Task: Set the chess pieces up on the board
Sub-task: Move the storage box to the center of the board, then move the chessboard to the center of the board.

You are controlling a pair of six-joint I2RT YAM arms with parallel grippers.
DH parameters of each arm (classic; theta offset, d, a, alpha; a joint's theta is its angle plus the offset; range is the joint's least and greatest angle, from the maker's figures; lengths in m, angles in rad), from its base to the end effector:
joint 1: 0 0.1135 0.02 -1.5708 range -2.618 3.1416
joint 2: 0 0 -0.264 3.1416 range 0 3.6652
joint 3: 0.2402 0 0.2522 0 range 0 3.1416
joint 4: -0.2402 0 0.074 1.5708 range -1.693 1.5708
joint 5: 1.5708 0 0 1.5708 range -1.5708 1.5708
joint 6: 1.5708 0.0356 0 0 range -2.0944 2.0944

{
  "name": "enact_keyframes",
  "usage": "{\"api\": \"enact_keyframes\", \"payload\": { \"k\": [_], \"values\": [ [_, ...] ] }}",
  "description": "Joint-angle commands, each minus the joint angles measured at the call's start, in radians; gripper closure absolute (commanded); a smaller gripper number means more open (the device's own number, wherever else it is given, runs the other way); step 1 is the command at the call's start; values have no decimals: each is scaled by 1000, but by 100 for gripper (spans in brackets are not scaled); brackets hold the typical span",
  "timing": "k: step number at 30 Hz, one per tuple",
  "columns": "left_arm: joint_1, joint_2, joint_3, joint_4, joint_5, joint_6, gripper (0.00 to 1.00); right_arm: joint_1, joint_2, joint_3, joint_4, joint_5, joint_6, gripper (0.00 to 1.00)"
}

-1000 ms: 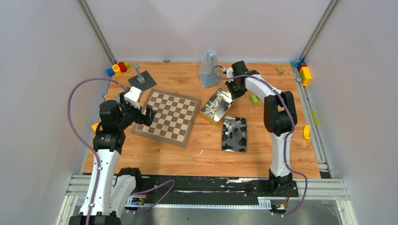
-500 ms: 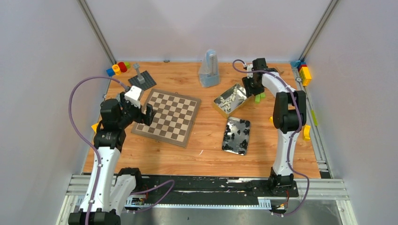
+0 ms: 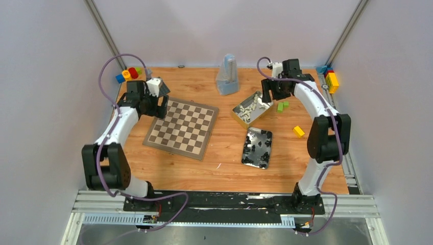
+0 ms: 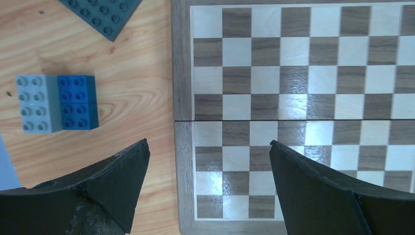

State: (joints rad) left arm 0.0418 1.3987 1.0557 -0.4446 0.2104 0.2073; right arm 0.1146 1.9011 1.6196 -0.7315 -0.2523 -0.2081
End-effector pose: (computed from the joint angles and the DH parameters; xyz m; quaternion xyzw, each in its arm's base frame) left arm 0.3025 0.0052 0.2706 0.1159 0.9127 -0.0492 0.3887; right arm 0.4113 0.0563 0.2608 -0.1874 0.9358 0.1081 0.2785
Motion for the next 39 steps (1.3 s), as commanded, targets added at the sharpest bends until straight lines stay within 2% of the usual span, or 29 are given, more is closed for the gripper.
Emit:
{"api": "enact_keyframes", "payload": {
  "k": [1, 10, 14, 22, 32, 39],
  "values": [
    [5, 140, 106, -56, -18, -37, 0, 8, -133, -108, 32, -108, 29, 30],
    [7, 355, 189, -42, -46, -84, 0, 22, -298, -297, 49, -191, 18, 30],
    [7, 400, 187, -6, -60, -90, 0, 38, -342, -371, 63, -221, 11, 30],
    [10, 440, 177, -3, 10, -115, 0, 54, -380, -462, 90, -233, -3, 31],
    [11, 390, 108, -132, 246, -145, 8, 54, -451, -524, 90, -213, -38, 31],
    [-25, 299, 49, -202, 293, -114, 9, 54, -459, -547, 89, -240, -49, 31]
  ]
}}
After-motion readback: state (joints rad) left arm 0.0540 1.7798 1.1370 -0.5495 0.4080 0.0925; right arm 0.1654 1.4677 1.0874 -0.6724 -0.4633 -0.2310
